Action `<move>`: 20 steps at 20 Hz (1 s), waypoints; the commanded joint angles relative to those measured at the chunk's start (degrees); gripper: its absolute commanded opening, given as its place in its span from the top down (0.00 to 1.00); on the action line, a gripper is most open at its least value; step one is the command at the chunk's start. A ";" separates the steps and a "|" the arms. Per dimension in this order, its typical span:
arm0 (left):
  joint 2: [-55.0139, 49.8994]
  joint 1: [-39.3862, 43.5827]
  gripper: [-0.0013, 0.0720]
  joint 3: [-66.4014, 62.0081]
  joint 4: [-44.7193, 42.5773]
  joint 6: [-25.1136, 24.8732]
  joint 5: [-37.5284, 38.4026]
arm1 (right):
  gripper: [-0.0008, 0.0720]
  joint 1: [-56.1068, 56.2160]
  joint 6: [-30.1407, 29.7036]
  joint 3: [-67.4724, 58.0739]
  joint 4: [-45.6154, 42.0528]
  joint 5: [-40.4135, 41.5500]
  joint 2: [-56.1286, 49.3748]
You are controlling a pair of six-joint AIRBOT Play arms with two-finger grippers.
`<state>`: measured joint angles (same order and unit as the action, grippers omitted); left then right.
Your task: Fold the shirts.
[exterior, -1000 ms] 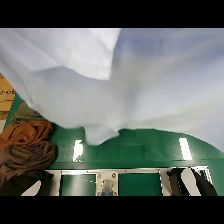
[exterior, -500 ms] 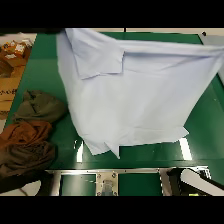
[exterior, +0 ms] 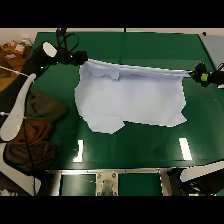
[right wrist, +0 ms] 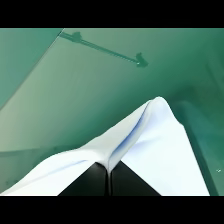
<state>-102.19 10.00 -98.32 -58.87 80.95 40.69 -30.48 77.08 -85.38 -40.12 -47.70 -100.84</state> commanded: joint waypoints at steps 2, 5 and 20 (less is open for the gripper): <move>-2.71 -0.07 0.95 0.26 -3.19 0.04 2.80 | 0.97 -1.73 -1.29 -3.72 -0.90 -5.64 -4.28; -3.78 -0.07 0.95 0.42 -6.97 0.07 9.88 | 0.97 -3.23 -1.25 -3.65 -8.83 -13.31 -4.28; -4.42 -0.44 0.07 2.38 -1.60 0.44 22.27 | 0.78 -4.98 2.80 -3.41 -14.73 -23.32 -4.09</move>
<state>-107.09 9.85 -95.09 -61.47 81.10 55.96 -34.30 76.82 -87.18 -52.53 -66.39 -105.10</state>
